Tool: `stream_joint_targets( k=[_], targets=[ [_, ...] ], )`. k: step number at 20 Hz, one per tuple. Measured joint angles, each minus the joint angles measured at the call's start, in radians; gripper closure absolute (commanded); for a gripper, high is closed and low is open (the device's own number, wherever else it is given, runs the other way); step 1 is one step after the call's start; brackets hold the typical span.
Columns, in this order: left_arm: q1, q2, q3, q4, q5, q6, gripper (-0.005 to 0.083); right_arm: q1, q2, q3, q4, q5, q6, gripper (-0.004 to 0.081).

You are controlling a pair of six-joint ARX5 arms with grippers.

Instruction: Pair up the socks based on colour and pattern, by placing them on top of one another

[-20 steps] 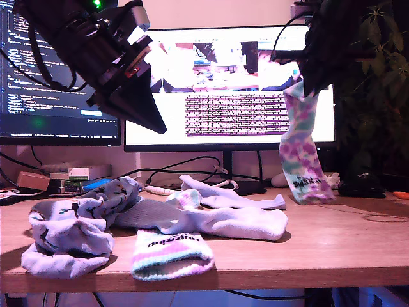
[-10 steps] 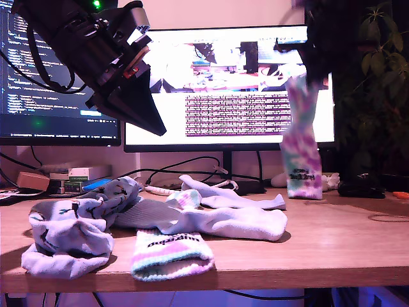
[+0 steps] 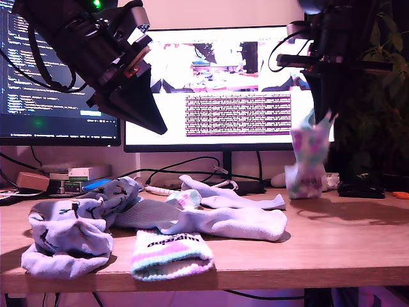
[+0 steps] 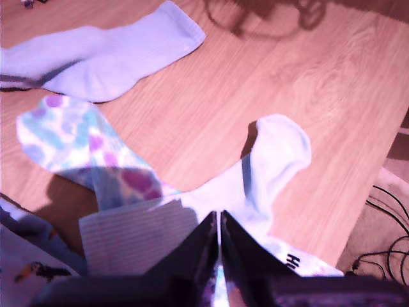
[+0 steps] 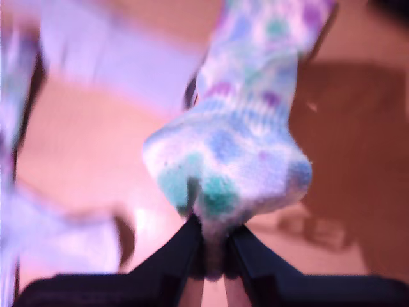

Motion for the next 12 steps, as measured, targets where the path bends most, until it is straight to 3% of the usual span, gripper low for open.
stream_joint_targets(
  k=[5, 12],
  targets=[
    [0.000, 0.000, 0.000, 0.015, 0.000, 0.000, 0.0793, -0.002, -0.008, -0.048, -0.076, 0.000, -0.019, 0.0783],
    [0.000, 0.000, 0.000, 0.015, 0.000, 0.000, 0.0793, 0.006, -0.062, -0.401, 0.025, -0.028, 0.001, 0.0783]
  ],
)
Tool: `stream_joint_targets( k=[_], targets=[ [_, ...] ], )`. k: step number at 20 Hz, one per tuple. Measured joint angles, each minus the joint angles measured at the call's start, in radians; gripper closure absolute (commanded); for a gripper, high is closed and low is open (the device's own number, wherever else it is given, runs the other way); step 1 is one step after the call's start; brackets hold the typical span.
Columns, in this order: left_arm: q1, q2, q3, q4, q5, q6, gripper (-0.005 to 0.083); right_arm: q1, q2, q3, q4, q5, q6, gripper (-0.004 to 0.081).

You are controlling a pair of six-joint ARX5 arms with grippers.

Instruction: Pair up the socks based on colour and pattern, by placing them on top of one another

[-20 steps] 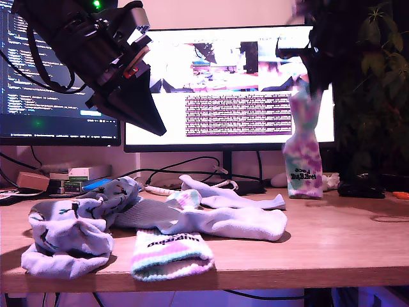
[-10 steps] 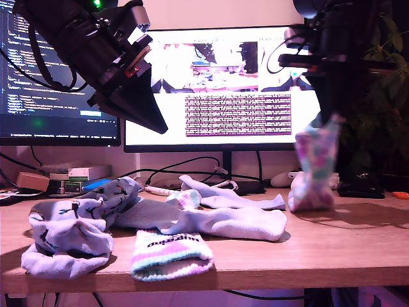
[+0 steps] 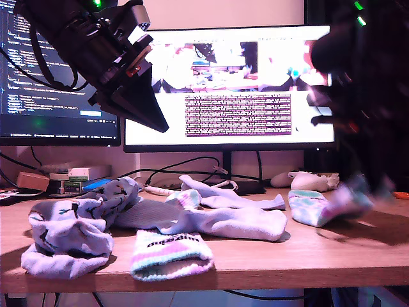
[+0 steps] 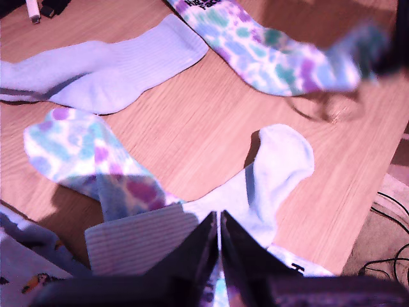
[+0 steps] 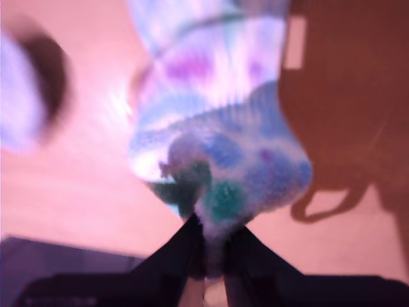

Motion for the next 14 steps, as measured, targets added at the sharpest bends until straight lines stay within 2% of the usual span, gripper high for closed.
stream_joint_targets(
  k=[2, 4, 5, 7, 8, 14],
  targets=[
    [0.000, 0.000, 0.000, 0.000, 0.000, 0.000, 0.0793, 0.013, -0.041, -0.050, 0.011, -0.006, 0.014, 0.0776],
    [0.000, 0.000, 0.000, 0.000, 0.000, 0.000, 0.0793, 0.020, -0.059, -0.072, 0.011, -0.033, 0.024, 0.0711],
    [0.000, 0.000, 0.000, -0.001, 0.000, 0.000, 0.0793, 0.025, -0.059, -0.078, -0.003, -0.047, 0.026, 0.0637],
    [0.000, 0.000, 0.000, -0.002, 0.000, 0.000, 0.0793, 0.028, -0.059, -0.089, -0.026, -0.048, 0.026, 0.0429],
    [0.000, 0.000, 0.000, -0.002, 0.000, 0.000, 0.0793, 0.032, -0.059, -0.090, -0.023, -0.048, 0.026, 0.0373],
    [0.000, 0.000, 0.000, -0.003, 0.000, 0.000, 0.0793, 0.032, -0.066, -0.090, -0.041, -0.048, -0.002, 0.0366]
  ],
)
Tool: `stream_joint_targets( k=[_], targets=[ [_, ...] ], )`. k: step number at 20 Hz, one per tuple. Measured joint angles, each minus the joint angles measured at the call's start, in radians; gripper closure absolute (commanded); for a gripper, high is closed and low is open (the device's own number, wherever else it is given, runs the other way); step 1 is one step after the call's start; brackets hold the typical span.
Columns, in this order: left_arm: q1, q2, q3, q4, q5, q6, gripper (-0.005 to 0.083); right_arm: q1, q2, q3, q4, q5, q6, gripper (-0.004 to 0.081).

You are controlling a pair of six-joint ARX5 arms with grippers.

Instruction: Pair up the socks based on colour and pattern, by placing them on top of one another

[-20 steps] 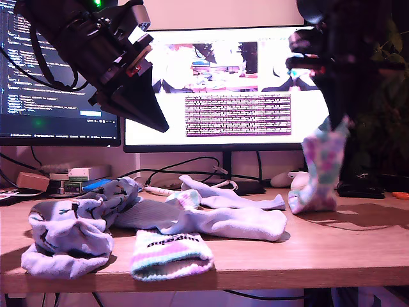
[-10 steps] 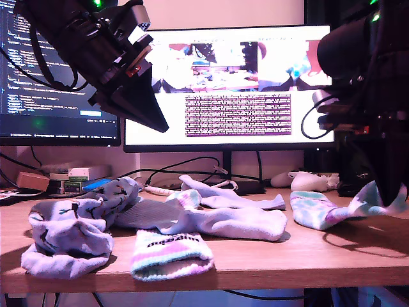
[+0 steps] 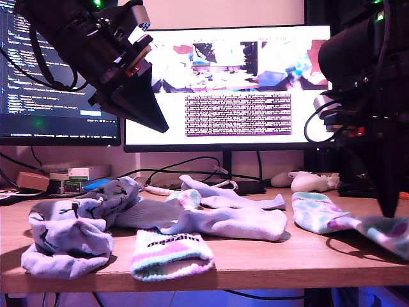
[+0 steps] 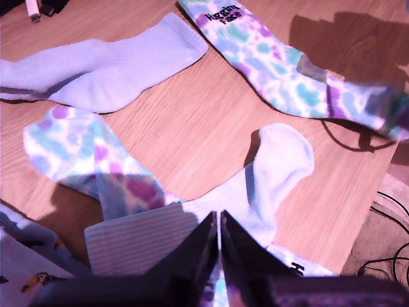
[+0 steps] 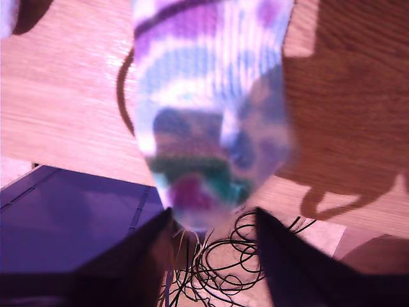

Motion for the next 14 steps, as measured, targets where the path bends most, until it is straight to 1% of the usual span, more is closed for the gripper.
stream_joint_targets(
  k=[2, 3, 4, 5, 6, 7, 9, 10, 11, 12, 14],
  targets=[
    [0.000, 0.000, 0.000, 0.000, 0.000, 0.000, 0.0793, 0.000, -0.043, 0.000, -0.011, 0.000, -0.024, 0.0374],
    [0.000, 0.000, 0.000, 0.000, 0.000, 0.000, 0.0793, 0.000, -0.080, 0.000, -0.014, 0.000, -0.029, 0.0400],
    [0.000, 0.000, 0.000, 0.000, 0.000, 0.000, 0.0793, 0.000, -0.116, 0.000, -0.001, -0.002, -0.121, 0.0429],
    [0.001, 0.000, 0.000, 0.000, 0.000, 0.000, 0.0793, 0.000, -0.142, 0.000, 0.023, -0.023, -0.173, 0.0452],
    [0.001, 0.000, 0.000, 0.000, 0.000, 0.000, 0.0793, 0.000, -0.151, 0.000, 0.052, -0.052, -0.183, 0.0479],
    [0.001, 0.000, 0.000, 0.000, 0.000, 0.000, 0.0793, 0.000, -0.146, 0.000, 0.087, -0.077, -0.218, 0.0501],
    [0.001, 0.000, 0.000, -0.002, -0.001, 0.000, 0.0793, 0.008, -0.121, 0.000, 0.186, -0.138, -0.280, 0.0507],
    [0.002, 0.000, 0.000, -0.002, -0.001, 0.000, 0.0793, 0.021, -0.111, 0.000, 0.233, -0.156, -0.289, 0.0508],
    [0.006, 0.000, 0.000, -0.002, -0.001, 0.000, 0.0793, 0.037, -0.106, 0.000, 0.280, -0.160, -0.367, 0.0508],
    [0.010, 0.000, 0.000, -0.002, -0.001, 0.000, 0.0793, 0.056, -0.106, 0.000, 0.341, -0.160, -0.503, 0.0507],
    [0.013, 0.000, 0.000, -0.004, -0.001, 0.000, 0.0793, 0.091, -0.105, 0.000, 0.454, -0.190, -0.634, 0.0505]
  ],
)
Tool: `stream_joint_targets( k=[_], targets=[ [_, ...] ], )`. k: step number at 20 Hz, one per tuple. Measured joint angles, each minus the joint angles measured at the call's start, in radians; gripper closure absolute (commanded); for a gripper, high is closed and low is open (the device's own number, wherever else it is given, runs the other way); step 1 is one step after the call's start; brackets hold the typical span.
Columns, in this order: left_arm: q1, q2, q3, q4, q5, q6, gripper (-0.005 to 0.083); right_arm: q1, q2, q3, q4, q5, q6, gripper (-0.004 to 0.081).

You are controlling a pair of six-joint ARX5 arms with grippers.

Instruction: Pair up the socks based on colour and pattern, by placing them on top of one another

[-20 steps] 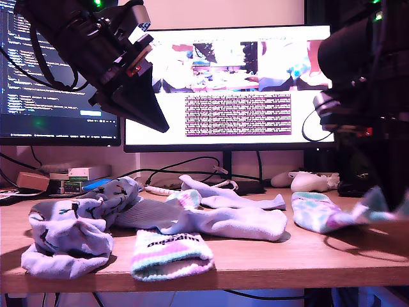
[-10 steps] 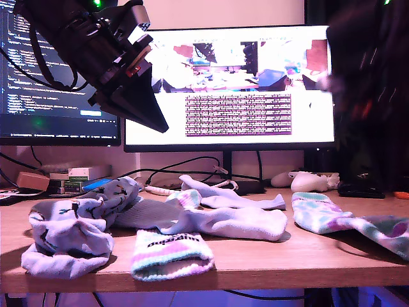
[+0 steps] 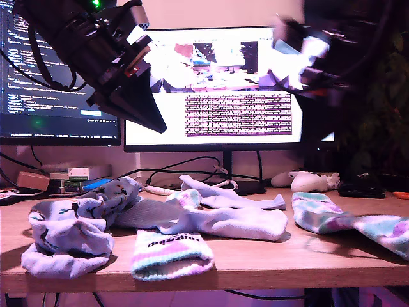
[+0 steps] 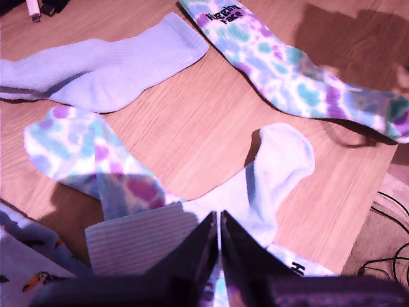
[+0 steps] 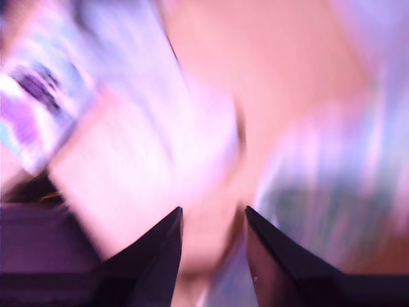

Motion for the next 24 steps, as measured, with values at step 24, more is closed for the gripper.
stream_joint_targets(
  k=[24],
  targets=[
    [0.045, 0.000, 0.000, -0.209, -0.008, 0.015, 0.0793, 0.243, 0.361, 0.122, 0.250, -0.045, -0.200, 0.0531]
  ],
)
